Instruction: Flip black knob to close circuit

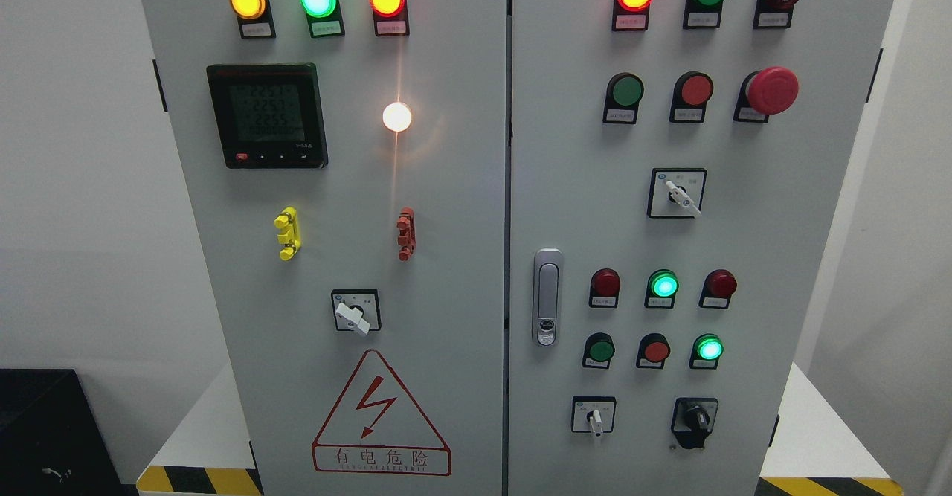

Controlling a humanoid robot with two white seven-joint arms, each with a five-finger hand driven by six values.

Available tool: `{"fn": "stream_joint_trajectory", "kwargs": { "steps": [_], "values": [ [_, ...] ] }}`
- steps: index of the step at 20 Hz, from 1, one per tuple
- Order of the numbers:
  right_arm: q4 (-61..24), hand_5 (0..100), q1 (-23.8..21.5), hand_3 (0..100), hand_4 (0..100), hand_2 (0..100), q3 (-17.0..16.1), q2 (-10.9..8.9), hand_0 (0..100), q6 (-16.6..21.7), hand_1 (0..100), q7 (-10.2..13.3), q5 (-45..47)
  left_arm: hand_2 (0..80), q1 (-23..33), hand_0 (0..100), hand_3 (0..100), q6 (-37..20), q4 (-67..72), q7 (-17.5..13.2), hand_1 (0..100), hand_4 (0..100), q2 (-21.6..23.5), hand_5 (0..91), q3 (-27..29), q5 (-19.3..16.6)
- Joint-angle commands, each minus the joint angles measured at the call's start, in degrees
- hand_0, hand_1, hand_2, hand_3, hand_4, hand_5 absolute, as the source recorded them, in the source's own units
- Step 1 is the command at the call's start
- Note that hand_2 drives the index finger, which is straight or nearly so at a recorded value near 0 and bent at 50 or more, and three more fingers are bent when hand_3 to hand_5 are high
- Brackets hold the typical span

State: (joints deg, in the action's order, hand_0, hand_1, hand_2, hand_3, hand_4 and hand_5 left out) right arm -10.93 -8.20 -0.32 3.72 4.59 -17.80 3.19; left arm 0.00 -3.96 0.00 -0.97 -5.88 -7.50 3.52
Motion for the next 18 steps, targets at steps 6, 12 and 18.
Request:
{"fn": "stream_joint_trajectory", "kwargs": {
  "steps": [6,12,18],
  "values": [
    [0.8,0,0.6,0,0,0,-0.5,-0.29,0,0.1,14,-0.3,-0.1,0.0,1.2,12,0,0.0,-1.3,0.0,56,0,0.1,0.0,-0.1,0.0],
    [0.9,0,2.5,0,0,0,-0.7,-0.29,0,0.0,14,-0.3,-0.1,0.0,1.2,12,0,0.0,-1.3,0.0,56,0,0.0,0.0,-0.1,0.0],
    [0.7,0,2.6,0,0,0,-0.9,-0.29,0,3.7,15,-2.2,0.1,0.0,1.2,12,0,0.0,-1.3,0.0,56,0,0.0,0.0,-0.1,0.0]
  ]
}}
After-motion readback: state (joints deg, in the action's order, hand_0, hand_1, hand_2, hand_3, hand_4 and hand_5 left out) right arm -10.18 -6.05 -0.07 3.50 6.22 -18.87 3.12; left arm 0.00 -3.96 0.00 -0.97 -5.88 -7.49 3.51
